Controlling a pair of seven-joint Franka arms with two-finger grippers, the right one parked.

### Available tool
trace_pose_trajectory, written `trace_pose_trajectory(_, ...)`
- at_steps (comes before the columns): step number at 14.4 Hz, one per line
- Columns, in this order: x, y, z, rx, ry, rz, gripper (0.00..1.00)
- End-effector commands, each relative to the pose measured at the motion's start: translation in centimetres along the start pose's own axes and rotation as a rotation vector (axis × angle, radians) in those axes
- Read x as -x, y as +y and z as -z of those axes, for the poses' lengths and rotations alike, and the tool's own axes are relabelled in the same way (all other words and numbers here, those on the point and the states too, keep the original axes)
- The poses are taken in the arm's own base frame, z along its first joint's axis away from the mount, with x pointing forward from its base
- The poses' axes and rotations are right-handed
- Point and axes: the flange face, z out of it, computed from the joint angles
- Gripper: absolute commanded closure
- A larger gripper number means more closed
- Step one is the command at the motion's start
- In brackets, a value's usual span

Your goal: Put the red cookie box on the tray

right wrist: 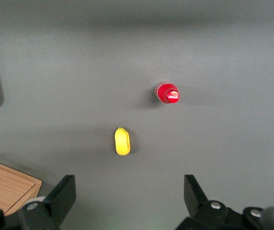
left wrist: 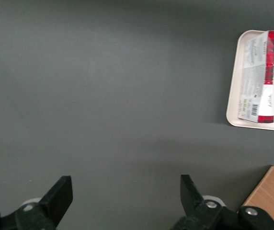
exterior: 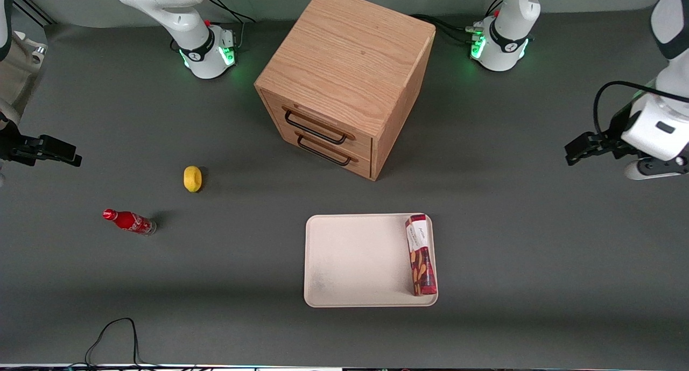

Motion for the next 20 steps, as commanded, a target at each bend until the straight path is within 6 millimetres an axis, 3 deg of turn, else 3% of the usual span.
trace_pose_trajectory(1, 0.5, -2.1, 0.7, 0.012, 0.023, -0.003, 0.00)
trace_pose_trajectory(7, -0.2, -2.3, 3.0, 0.007, -0.004, -0.095, 0.00)
trace_pose_trajectory(20, 1.0, -1.8, 3.5, -0.005, -0.053, -0.125, 0.00)
